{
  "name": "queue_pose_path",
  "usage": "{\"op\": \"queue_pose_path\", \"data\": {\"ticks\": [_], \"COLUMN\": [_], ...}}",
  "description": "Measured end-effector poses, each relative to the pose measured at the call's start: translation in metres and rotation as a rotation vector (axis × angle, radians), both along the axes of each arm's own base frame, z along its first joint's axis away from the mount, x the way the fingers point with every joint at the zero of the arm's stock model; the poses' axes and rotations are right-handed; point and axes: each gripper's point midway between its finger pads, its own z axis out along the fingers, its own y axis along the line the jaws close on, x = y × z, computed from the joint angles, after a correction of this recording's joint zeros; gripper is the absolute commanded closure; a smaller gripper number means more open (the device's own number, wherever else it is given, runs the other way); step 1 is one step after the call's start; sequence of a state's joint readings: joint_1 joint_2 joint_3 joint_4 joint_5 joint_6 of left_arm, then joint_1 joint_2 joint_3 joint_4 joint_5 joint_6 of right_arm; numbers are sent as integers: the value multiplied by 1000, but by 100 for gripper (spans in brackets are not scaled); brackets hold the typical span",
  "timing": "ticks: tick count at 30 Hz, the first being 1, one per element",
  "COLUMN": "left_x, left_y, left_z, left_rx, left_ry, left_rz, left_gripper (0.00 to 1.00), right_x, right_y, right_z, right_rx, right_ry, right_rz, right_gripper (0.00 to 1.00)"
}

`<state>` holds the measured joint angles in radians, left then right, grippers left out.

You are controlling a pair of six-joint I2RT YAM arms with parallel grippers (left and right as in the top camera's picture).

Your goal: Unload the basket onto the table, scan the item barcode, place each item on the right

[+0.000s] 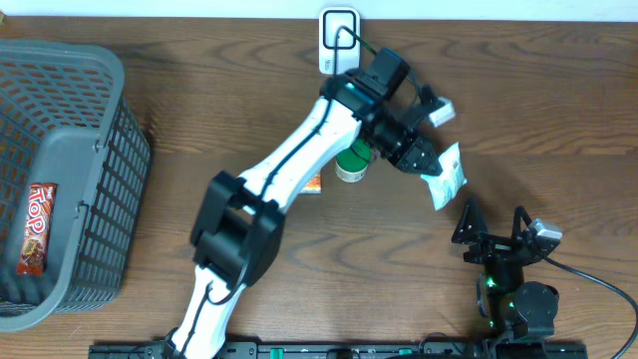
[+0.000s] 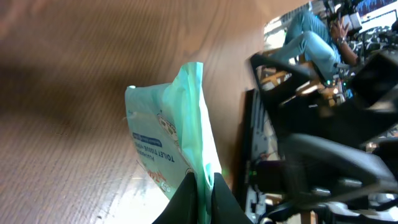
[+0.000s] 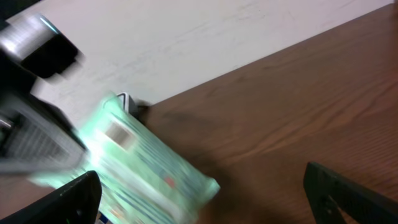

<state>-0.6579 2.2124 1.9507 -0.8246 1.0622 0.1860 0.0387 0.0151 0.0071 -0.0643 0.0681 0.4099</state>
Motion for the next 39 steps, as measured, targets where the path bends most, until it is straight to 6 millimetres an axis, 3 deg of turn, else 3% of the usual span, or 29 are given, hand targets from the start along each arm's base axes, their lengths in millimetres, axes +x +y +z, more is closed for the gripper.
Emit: {"op": "queue_pose_path", "data": {"ticks": [6,10,39], "left_x": [5,8,13], "left_y": [-5,-5,-6], "left_z": [-59,-82,-87], "left_rx": [50,65,78], "left_ry": [68,91,67], "left_rz": [-13,-13,-1], "left_gripper": [93,93,93], "right_x": [0,0,0], "right_y": [0,0,0], "right_z": [0,0,0], "right_rx": [0,0,0], "right_ry": [0,0,0], "right_rz": [0,0,0], "right_gripper": [1,1,1]}}
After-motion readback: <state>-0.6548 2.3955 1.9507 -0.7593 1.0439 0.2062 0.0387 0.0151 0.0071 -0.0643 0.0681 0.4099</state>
